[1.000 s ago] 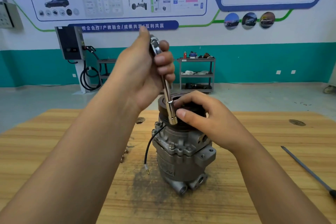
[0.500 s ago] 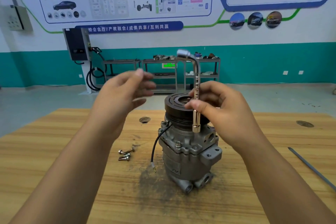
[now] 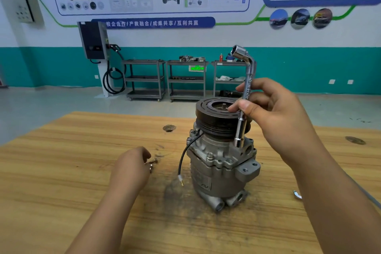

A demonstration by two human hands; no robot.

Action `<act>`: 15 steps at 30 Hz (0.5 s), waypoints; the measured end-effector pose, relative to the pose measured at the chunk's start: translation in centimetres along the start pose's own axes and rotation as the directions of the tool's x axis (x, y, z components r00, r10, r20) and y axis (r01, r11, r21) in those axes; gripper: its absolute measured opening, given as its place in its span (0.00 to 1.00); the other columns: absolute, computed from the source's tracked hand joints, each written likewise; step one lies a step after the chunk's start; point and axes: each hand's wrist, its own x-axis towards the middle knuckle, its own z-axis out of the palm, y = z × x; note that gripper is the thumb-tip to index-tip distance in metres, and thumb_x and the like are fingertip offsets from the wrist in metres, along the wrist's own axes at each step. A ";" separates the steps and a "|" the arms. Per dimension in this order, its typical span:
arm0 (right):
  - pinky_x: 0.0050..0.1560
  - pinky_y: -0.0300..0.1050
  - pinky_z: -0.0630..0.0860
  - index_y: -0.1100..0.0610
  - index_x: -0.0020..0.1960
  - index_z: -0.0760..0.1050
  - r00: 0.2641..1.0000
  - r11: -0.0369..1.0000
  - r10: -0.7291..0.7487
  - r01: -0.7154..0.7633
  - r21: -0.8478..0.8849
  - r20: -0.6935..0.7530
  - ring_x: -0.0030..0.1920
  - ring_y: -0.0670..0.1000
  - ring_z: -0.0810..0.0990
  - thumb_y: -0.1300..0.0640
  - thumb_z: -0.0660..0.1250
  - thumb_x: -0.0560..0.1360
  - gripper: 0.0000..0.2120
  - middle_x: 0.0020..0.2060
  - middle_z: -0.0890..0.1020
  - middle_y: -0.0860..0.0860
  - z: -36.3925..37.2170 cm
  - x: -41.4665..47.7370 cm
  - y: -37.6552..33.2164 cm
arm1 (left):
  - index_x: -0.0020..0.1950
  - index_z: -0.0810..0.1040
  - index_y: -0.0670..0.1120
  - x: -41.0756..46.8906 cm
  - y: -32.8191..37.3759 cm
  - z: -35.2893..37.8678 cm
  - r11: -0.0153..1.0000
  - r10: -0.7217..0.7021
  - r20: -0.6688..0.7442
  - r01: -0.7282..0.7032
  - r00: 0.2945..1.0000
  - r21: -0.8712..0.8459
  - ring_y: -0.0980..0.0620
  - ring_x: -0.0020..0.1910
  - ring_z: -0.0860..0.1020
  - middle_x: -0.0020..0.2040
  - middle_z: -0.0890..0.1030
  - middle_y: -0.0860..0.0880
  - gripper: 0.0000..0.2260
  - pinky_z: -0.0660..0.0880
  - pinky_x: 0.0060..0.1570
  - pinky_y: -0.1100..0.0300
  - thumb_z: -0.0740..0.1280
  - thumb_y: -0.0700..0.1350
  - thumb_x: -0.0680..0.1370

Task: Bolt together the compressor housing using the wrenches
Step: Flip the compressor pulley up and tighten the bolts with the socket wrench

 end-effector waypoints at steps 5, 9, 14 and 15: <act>0.49 0.46 0.73 0.46 0.50 0.72 1.000 1.000 -0.009 0.009 -0.015 -0.007 0.42 0.38 0.80 0.61 0.64 0.77 0.10 0.38 0.84 0.39 0.1 -0.1 0.0 | 0.54 0.79 0.49 0.7 -1.5 0.8 0.993 -0.010 0.038 0.005 0.999 0.116 0.47 0.54 0.78 0.53 0.82 0.49 0.10 0.73 0.47 0.58 0.68 0.41 0.74; 0.49 0.44 0.72 0.47 0.53 0.73 1.000 1.000 -0.014 0.013 -0.022 -0.021 0.42 0.38 0.80 0.61 0.64 0.77 0.09 0.38 0.84 0.39 0.2 -0.1 0.1 | 0.53 0.80 0.52 0.7 -1.5 1.6 0.991 -0.011 0.049 0.004 0.999 0.131 0.47 0.54 0.78 0.52 0.83 0.49 0.11 0.73 0.47 0.58 0.69 0.42 0.73; 0.48 0.43 0.73 0.46 0.53 0.72 0.999 1.000 -0.019 0.018 -0.003 -0.040 0.42 0.40 0.81 0.62 0.63 0.77 0.11 0.38 0.84 0.40 0.2 -0.1 0.1 | 0.51 0.81 0.51 0.6 -1.7 2.2 0.993 -0.029 0.037 0.025 0.999 0.118 0.47 0.52 0.78 0.50 0.83 0.48 0.07 0.73 0.46 0.59 0.70 0.45 0.73; 0.48 0.43 0.73 0.47 0.53 0.72 0.999 1.000 -0.019 0.019 -0.005 -0.041 0.42 0.40 0.81 0.62 0.63 0.77 0.11 0.38 0.84 0.40 0.1 0.0 0.2 | 0.51 0.81 0.50 0.6 -1.7 2.2 0.991 -0.028 0.036 0.023 0.999 0.130 0.46 0.52 0.78 0.50 0.83 0.48 0.07 0.73 0.46 0.59 0.69 0.45 0.73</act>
